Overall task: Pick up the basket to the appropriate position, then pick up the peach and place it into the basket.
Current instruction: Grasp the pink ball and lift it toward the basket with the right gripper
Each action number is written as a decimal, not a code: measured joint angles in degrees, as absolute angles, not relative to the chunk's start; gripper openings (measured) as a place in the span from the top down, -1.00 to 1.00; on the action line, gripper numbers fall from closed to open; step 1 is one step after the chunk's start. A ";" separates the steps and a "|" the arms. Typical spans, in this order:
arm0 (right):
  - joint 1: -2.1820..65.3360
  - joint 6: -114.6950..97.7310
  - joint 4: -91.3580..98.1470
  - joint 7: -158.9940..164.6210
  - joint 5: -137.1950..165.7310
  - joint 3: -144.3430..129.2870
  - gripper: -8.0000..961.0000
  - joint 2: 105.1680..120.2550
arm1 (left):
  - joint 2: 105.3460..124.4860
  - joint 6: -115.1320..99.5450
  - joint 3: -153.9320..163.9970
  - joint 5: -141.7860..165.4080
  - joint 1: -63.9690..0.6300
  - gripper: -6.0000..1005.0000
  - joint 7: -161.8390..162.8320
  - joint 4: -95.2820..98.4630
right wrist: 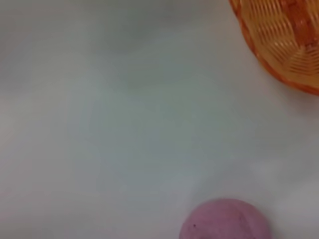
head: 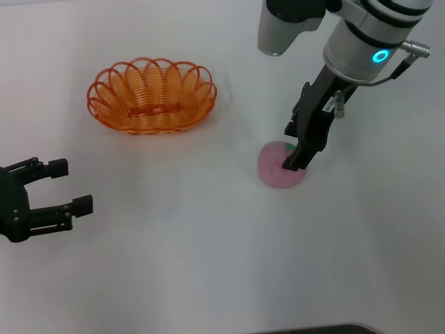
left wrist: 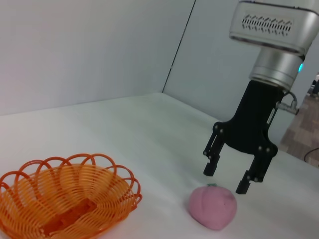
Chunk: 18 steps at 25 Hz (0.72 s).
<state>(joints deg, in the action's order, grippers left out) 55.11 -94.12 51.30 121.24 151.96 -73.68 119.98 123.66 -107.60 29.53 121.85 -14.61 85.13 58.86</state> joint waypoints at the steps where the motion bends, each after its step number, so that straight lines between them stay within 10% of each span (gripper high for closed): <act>1: 55.12 -93.66 50.95 121.32 151.96 -74.04 -0.43 120.00 | 123.66 -107.62 29.53 121.85 -14.66 -0.77 85.15 58.84; 18: 55.28 -89.65 46.48 120.26 151.47 -77.08 -0.26 120.16 | 123.72 -107.67 29.53 121.81 -14.85 -0.77 85.17 58.71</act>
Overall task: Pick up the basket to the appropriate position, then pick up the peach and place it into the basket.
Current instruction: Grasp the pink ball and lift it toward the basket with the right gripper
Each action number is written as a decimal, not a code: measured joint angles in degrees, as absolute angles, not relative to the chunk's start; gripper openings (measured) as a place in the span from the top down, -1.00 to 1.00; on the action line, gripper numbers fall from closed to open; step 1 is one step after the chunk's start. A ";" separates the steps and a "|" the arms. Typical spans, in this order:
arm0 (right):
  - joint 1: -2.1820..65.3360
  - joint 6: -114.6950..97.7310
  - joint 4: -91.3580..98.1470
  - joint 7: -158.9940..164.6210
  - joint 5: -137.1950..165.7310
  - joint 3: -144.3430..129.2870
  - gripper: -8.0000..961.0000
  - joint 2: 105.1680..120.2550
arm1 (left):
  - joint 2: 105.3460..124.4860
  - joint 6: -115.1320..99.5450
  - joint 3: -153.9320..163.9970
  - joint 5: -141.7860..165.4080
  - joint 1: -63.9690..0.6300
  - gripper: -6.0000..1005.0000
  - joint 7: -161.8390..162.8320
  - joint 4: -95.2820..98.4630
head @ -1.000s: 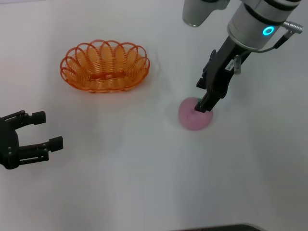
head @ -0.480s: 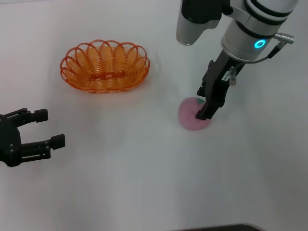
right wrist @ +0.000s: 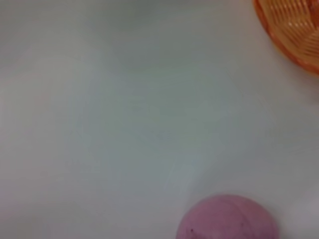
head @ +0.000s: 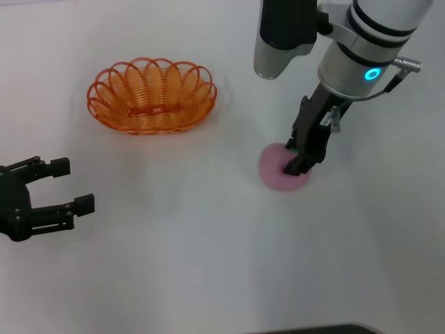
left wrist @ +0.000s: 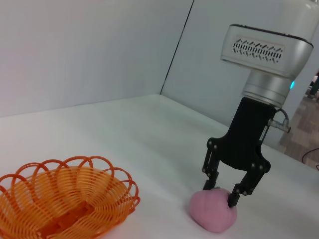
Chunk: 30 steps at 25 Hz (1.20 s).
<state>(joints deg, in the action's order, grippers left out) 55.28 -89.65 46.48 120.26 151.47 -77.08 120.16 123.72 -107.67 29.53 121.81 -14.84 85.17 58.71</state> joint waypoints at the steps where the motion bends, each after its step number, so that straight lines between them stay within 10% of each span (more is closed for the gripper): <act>1: 55.26 -89.65 46.31 120.17 151.42 -77.08 -0.22 120.15 | 123.73 -107.67 29.53 121.81 -14.81 -0.77 85.17 58.71; 15: 54.86 -90.10 46.14 119.70 149.88 -77.02 0.64 120.04 | 123.84 -108.46 29.53 121.82 -14.49 -0.77 85.20 58.62; 30: 54.13 -93.85 52.29 118.66 148.12 -72.72 0.75 119.54 | 123.78 -108.97 29.53 121.82 -14.41 -0.77 85.96 58.72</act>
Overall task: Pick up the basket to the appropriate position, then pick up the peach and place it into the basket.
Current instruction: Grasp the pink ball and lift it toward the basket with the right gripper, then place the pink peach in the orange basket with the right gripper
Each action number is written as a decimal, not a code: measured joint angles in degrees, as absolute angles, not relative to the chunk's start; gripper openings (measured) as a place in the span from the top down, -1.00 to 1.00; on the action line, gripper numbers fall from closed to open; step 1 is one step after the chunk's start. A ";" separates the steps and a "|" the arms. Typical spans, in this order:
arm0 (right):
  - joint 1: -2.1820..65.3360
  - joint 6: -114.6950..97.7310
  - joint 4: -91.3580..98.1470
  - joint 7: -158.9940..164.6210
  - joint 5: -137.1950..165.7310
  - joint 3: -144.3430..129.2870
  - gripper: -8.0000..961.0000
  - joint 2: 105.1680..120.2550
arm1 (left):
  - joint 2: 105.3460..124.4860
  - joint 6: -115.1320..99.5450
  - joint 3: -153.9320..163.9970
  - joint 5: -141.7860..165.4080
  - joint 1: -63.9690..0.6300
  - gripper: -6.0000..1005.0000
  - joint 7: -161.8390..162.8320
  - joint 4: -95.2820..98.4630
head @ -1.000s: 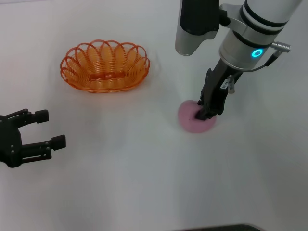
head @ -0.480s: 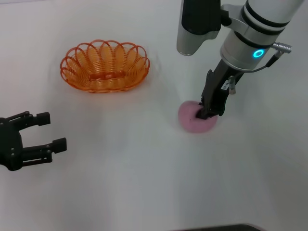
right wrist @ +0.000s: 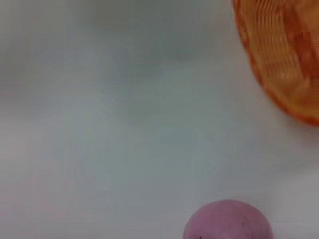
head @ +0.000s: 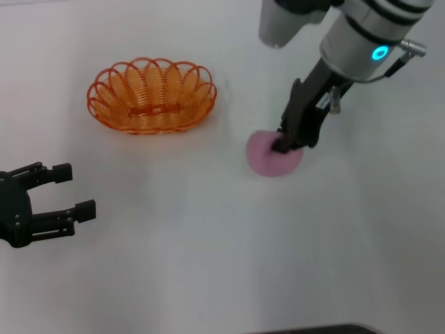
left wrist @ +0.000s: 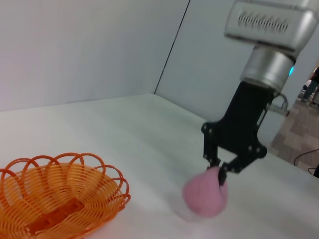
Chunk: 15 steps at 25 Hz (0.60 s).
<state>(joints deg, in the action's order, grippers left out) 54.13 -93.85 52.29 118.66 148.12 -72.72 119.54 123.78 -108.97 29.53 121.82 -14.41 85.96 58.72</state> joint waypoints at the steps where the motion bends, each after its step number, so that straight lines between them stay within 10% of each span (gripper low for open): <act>1: 54.11 -94.49 53.41 118.41 147.85 -71.68 0.75 119.52 | 123.77 -108.99 29.53 121.82 -14.42 -0.77 85.99 58.72; 15: 56.09 -92.85 63.26 116.92 140.53 -64.18 0.74 119.73 | 123.74 -109.71 29.76 121.82 -14.89 -0.77 86.74 58.96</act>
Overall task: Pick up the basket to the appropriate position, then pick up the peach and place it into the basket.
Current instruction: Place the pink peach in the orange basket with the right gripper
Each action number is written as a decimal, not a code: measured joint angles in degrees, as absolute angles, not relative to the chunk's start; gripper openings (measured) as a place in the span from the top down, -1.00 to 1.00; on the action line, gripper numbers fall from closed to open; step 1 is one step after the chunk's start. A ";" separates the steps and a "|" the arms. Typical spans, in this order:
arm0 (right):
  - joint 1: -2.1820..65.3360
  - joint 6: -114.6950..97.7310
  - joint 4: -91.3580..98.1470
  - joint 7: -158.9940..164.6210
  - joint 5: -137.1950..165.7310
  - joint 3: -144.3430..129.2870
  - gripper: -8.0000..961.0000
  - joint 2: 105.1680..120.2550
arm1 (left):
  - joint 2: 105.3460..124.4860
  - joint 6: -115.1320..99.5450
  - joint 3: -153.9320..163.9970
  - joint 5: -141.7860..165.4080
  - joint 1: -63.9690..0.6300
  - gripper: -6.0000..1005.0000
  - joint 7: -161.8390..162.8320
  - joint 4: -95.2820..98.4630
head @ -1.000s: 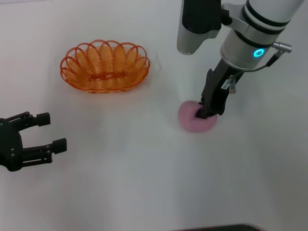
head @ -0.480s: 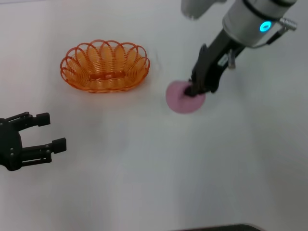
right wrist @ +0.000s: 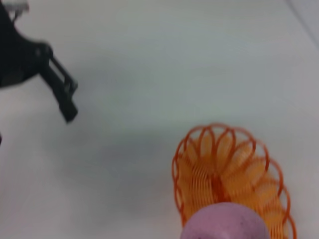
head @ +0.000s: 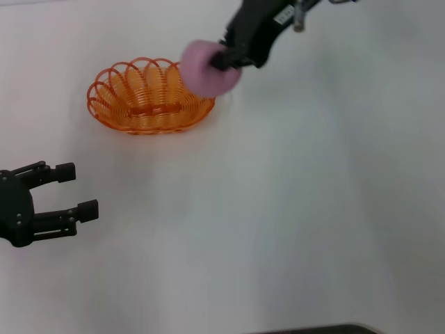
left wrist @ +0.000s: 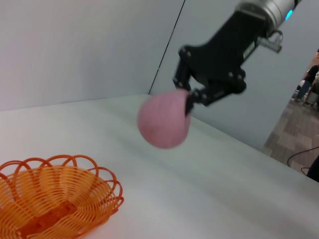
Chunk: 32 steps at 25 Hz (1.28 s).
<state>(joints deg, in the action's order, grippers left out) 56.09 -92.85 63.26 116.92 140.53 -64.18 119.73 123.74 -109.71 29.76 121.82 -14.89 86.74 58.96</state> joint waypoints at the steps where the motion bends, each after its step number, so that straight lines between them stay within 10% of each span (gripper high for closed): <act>1: 56.28 -91.92 63.23 116.88 139.57 -64.36 0.74 119.76 | 123.75 -109.73 29.82 121.82 -14.90 -0.77 86.74 58.96; 32: 55.78 -49.43 34.98 100.71 112.55 -87.58 0.67 120.75 | 123.90 -109.16 31.02 121.32 -16.87 -0.77 86.33 56.55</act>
<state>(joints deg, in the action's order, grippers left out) 55.78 -49.43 34.98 100.71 112.55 -87.58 120.75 123.90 -109.16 31.02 121.32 -16.87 86.33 56.55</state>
